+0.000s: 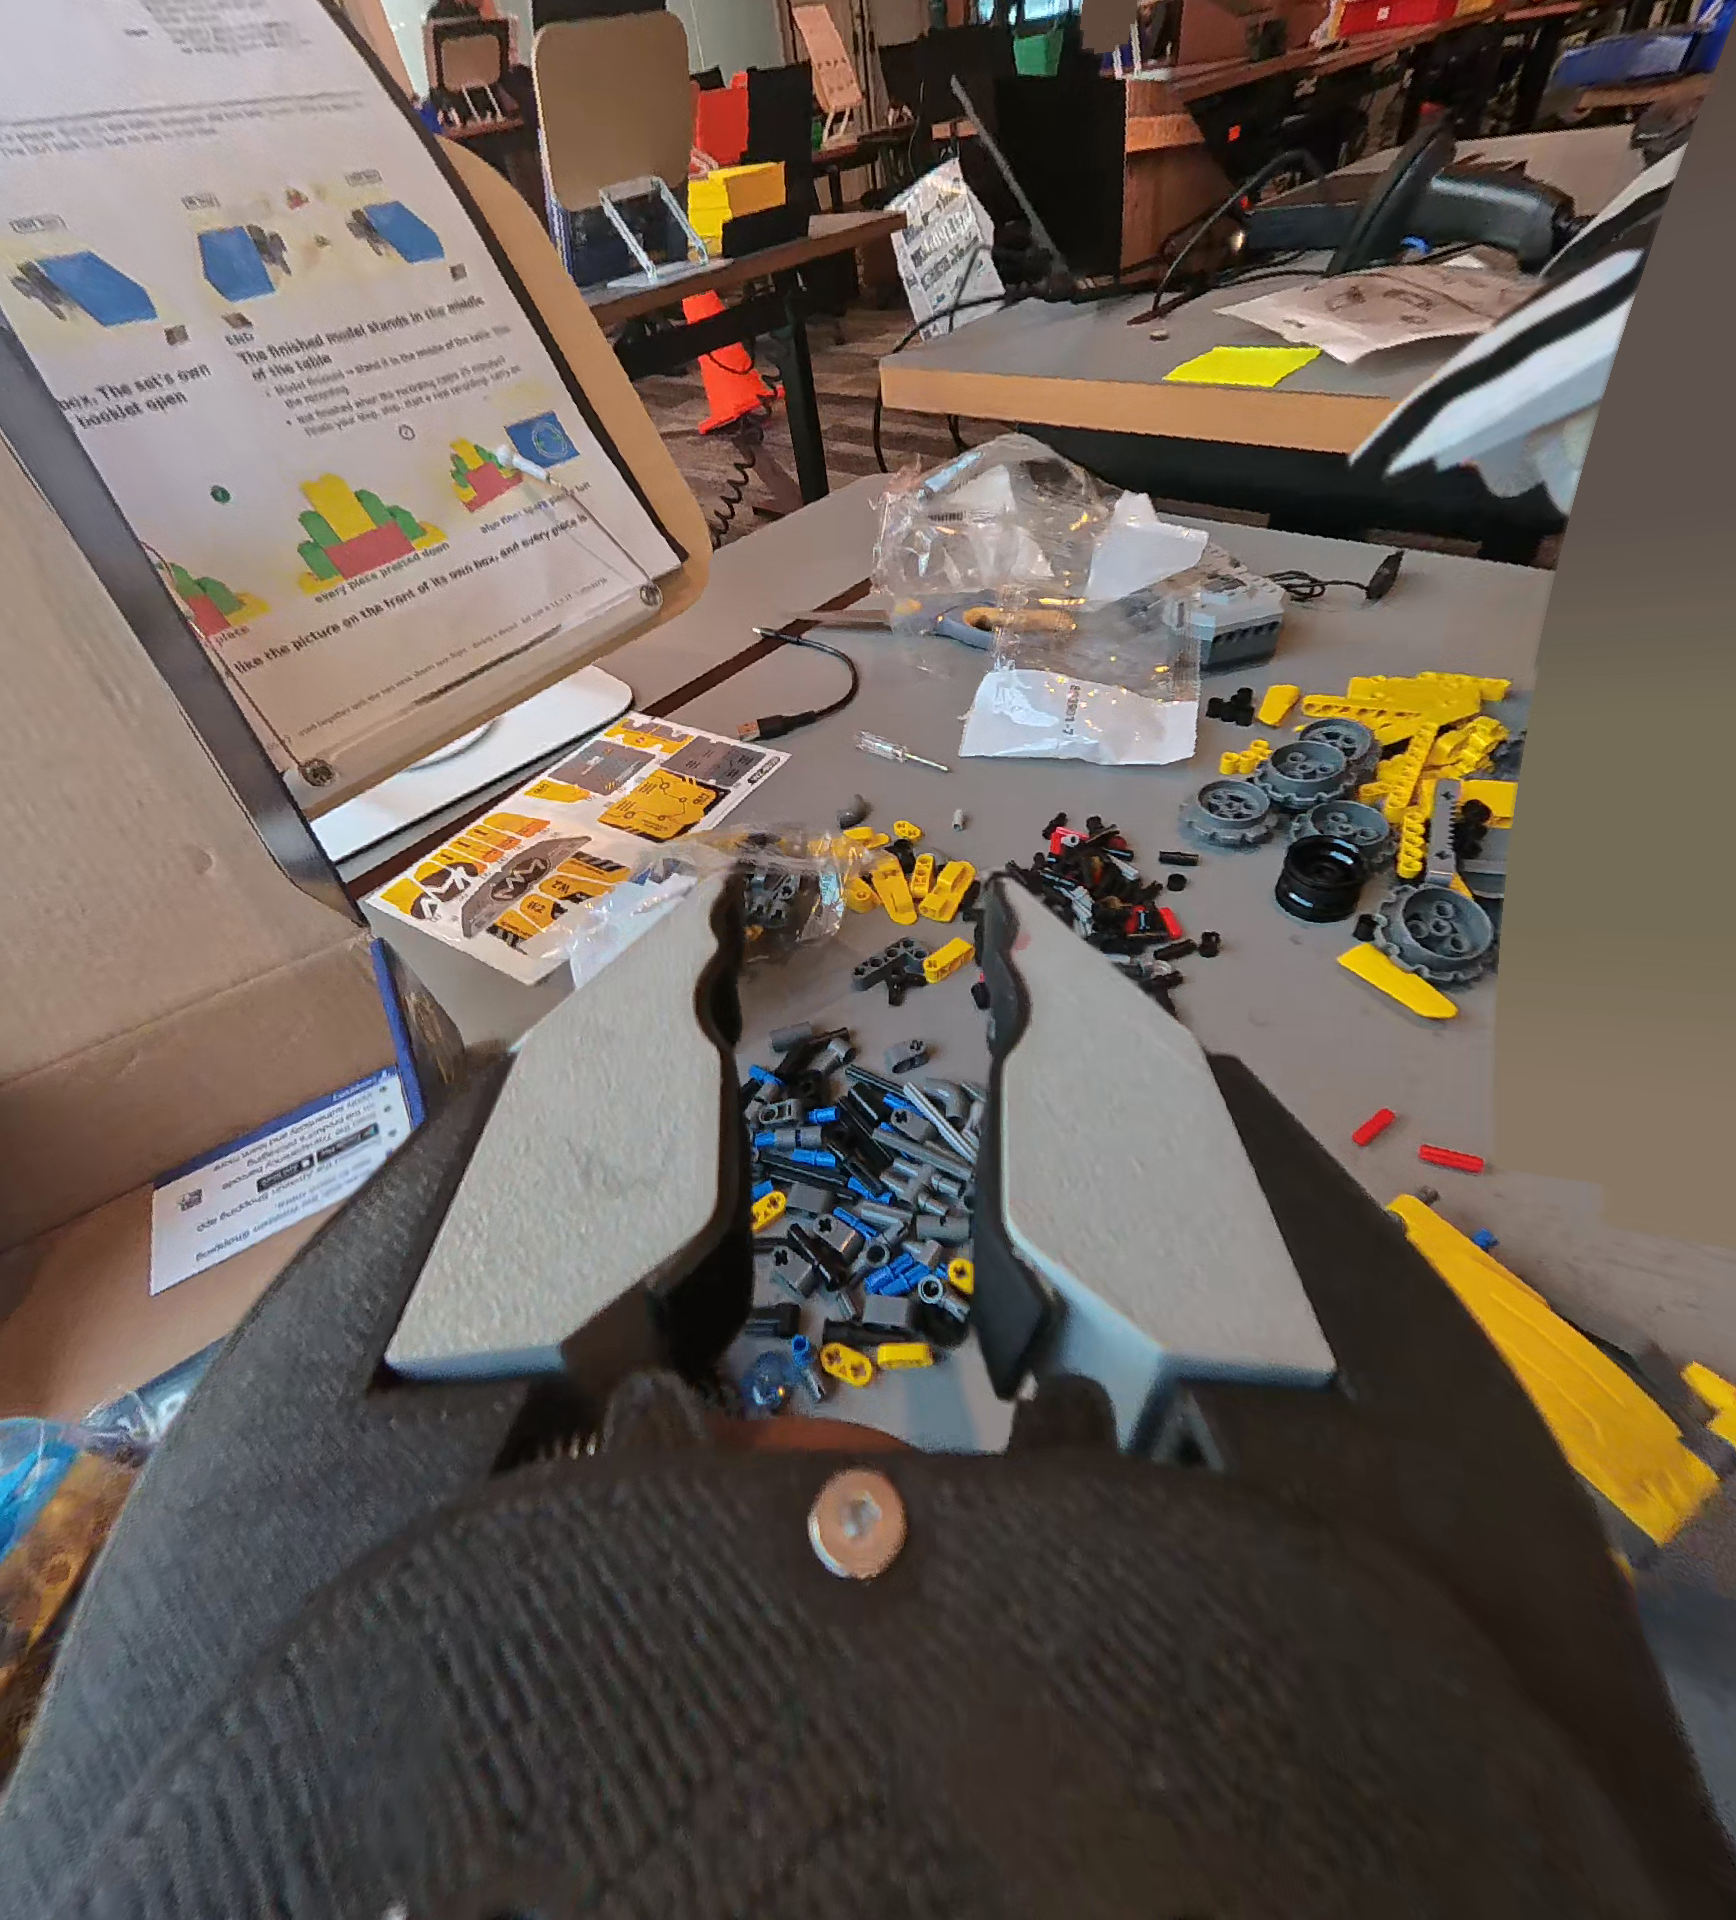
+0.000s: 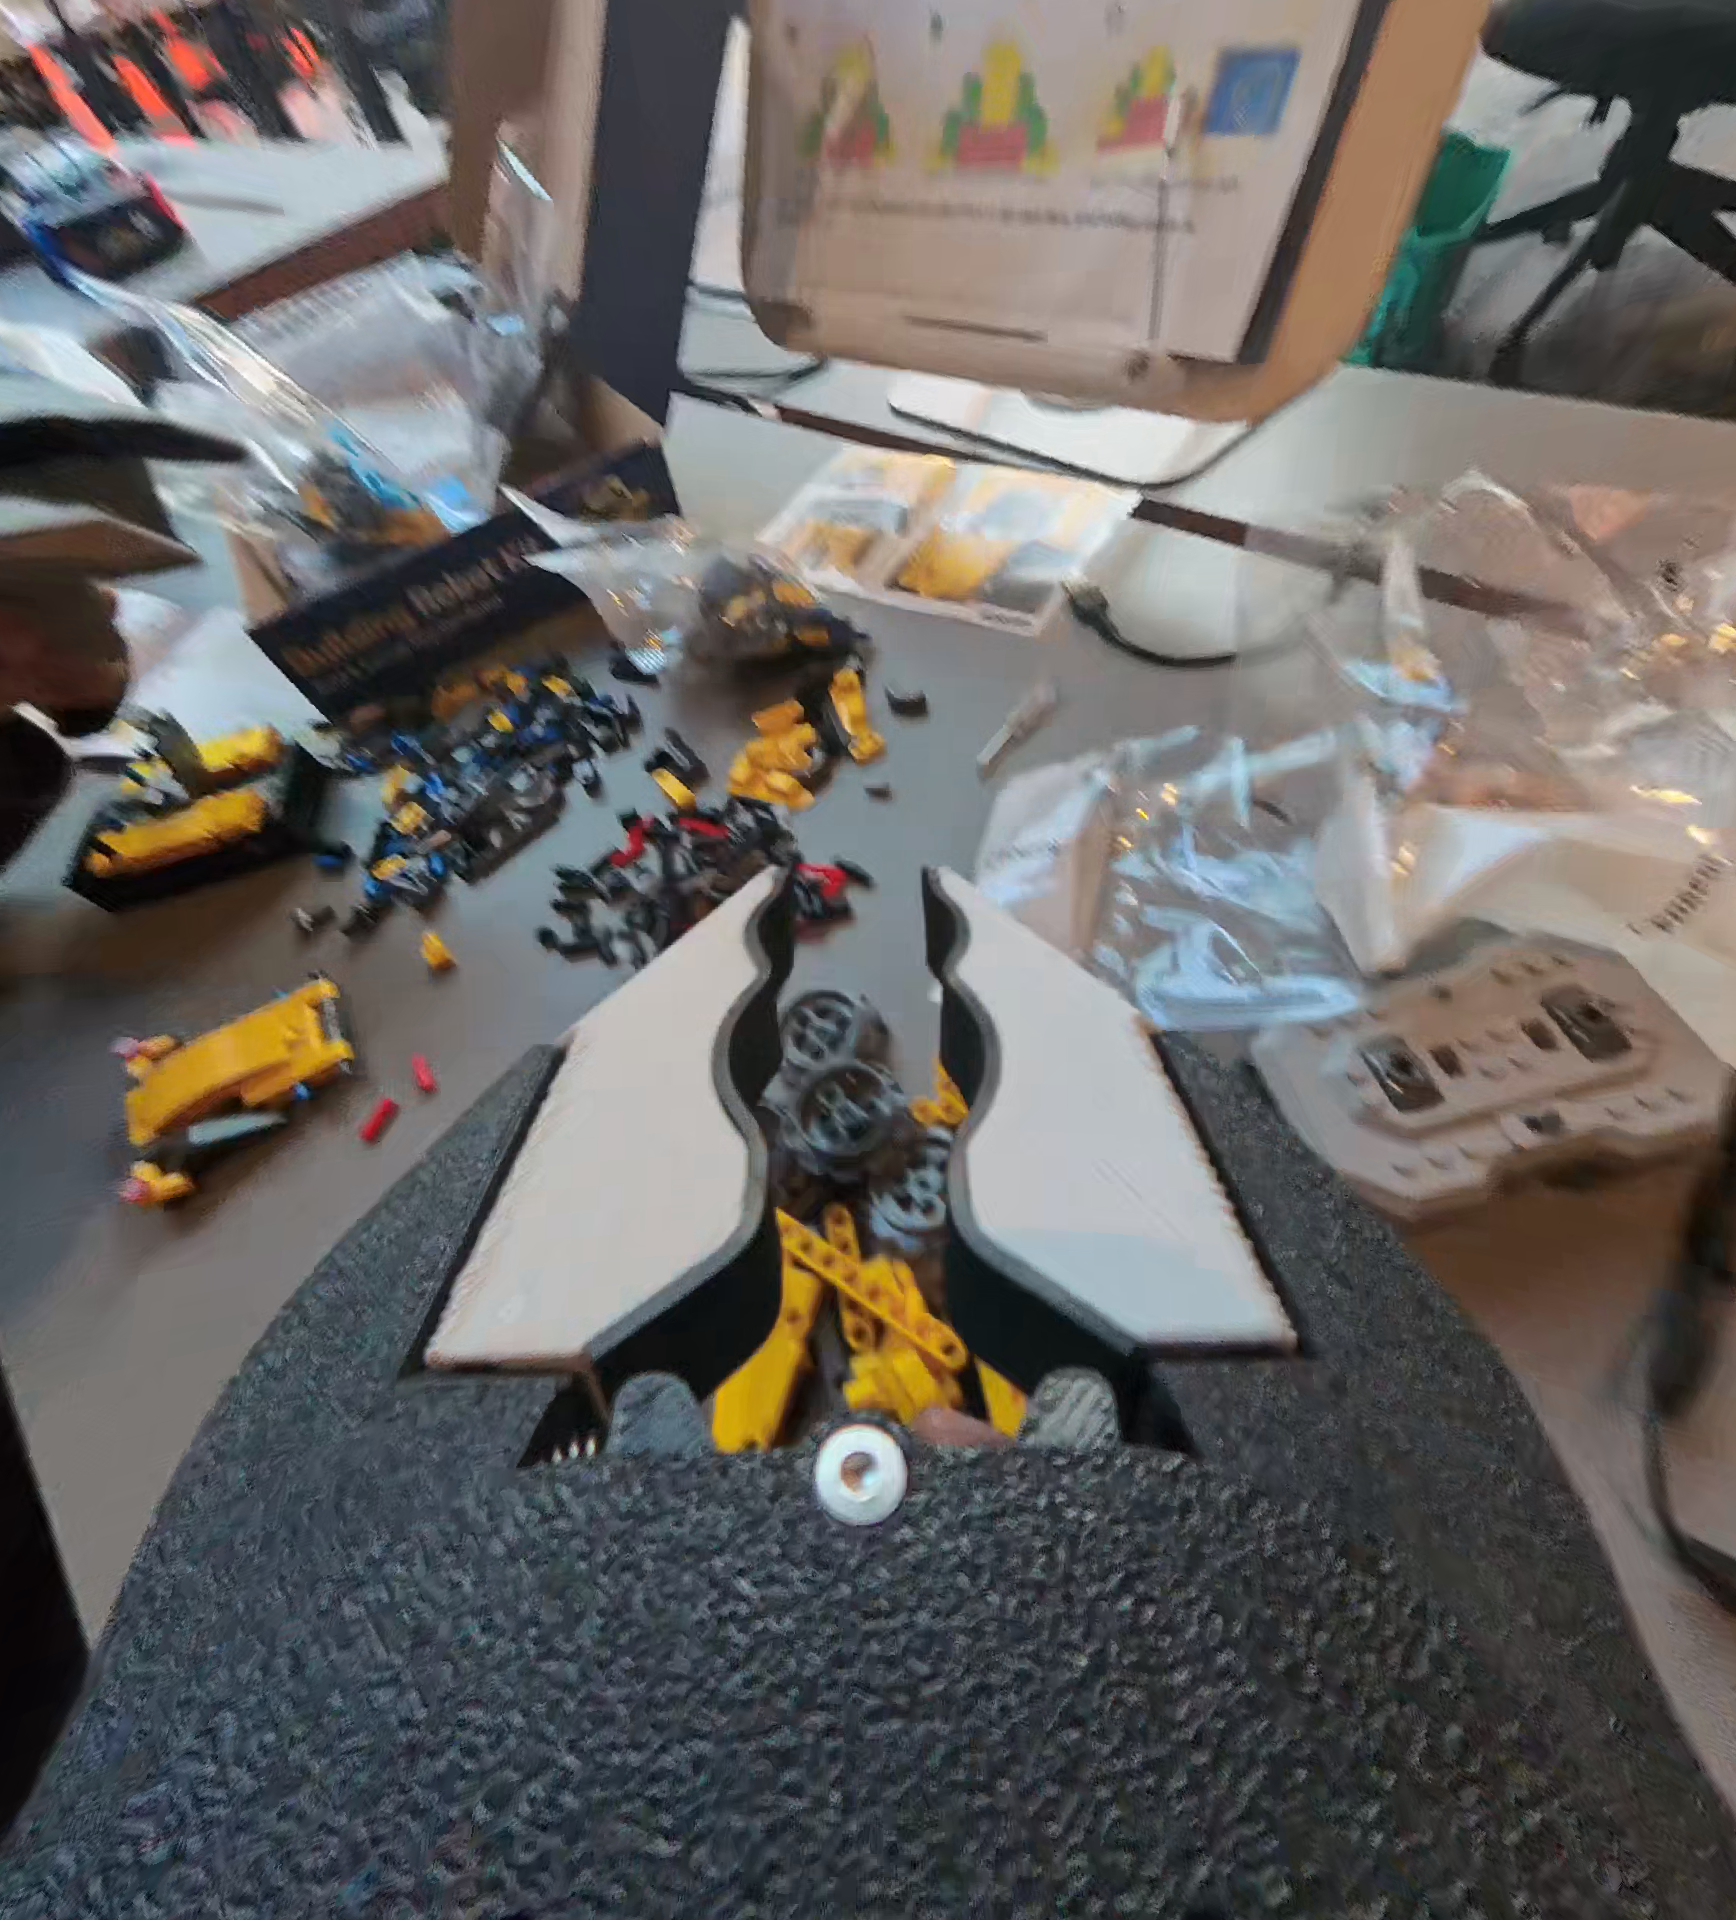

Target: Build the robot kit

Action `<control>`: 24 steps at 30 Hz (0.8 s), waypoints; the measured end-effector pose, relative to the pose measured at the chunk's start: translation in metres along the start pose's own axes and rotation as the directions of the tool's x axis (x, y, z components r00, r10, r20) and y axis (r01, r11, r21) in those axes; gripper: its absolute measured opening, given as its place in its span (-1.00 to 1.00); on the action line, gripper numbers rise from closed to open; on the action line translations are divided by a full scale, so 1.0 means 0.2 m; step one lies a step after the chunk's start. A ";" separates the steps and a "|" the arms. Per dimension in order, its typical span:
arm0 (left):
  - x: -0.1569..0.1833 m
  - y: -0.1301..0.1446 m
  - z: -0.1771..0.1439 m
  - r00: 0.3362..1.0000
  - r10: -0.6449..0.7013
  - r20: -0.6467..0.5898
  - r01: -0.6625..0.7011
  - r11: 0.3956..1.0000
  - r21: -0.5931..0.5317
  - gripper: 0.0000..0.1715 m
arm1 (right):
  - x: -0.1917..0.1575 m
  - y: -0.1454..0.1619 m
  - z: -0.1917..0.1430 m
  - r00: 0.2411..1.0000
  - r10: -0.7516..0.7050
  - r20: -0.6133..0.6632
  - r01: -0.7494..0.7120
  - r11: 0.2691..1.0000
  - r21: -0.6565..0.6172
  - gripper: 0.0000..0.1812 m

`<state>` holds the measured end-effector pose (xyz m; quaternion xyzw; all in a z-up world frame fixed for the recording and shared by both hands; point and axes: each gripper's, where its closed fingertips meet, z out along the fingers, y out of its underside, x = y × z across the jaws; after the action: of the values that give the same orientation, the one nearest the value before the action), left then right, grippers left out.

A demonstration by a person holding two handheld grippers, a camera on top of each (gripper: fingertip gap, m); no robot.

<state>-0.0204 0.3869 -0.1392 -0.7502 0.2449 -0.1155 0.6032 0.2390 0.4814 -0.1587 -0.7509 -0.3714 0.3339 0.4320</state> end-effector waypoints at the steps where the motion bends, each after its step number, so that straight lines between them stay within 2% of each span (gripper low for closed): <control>1: -0.01 0.01 0.01 1.000 -0.008 0.001 0.009 1.000 -0.026 -0.47 | -0.07 -0.05 0.05 0.999 0.009 0.044 -0.010 0.999 0.034 -0.69; 5: -0.05 -0.01 0.00 1.000 0.012 0.005 -0.012 0.994 -0.108 -0.39 | -0.33 -0.09 0.35 0.990 -0.068 0.121 0.070 0.998 -0.010 -0.59; 7: -0.11 -0.04 -0.02 0.997 0.080 0.025 -0.075 0.985 -0.153 -0.40 | -0.43 -0.08 0.53 0.983 -0.138 0.120 0.146 0.987 -0.061 -0.55; 11: -0.31 -0.15 -0.02 0.985 0.162 0.056 -0.143 0.958 -0.249 -0.39 | -0.45 -0.01 0.88 0.955 -0.295 0.040 0.296 0.930 -0.217 -0.42; 13: -0.41 -0.15 0.00 0.985 0.161 0.057 -0.133 0.934 -0.331 -0.30 | -0.48 0.00 0.99 0.946 -0.318 0.062 0.323 0.912 -0.252 -0.40; 16: -0.57 -0.21 -0.01 0.985 0.114 0.126 -0.067 0.941 -0.333 -0.30 | -0.53 -0.01 1.06 0.930 -0.335 0.152 0.367 0.876 -0.312 -0.51; 18: -0.63 -0.25 -0.04 0.986 0.037 0.164 0.013 0.957 -0.291 -0.37 | -0.48 -0.13 1.06 0.909 -0.404 0.102 0.415 0.860 -0.296 -0.54; 20: -0.69 -0.26 -0.07 0.978 -0.029 0.208 0.082 0.963 -0.255 -0.45 | -0.48 -0.28 1.05 0.923 -0.372 0.095 0.384 0.895 -0.227 -0.56; 22: -0.74 -0.24 -0.10 0.968 -0.064 0.241 0.119 0.968 -0.221 -0.64 | -0.47 -0.40 1.05 0.956 -0.271 0.112 0.286 0.947 -0.147 -0.57; 23: -0.76 -0.24 -0.11 0.968 -0.040 0.248 0.098 0.969 -0.226 -0.77 | -0.44 -0.45 1.06 0.968 -0.236 0.090 0.244 0.965 -0.099 -0.66; 24: -0.81 -0.22 -0.14 0.958 -0.026 0.287 0.101 0.962 -0.252 -0.76 | -0.40 -0.49 1.07 0.976 -0.209 0.061 0.212 0.976 -0.049 -0.75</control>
<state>-0.1613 0.4531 -0.0695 -0.8403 0.1455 0.0065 0.5223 -0.0036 0.5348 -0.1428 -0.7094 -0.4700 0.2967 0.4334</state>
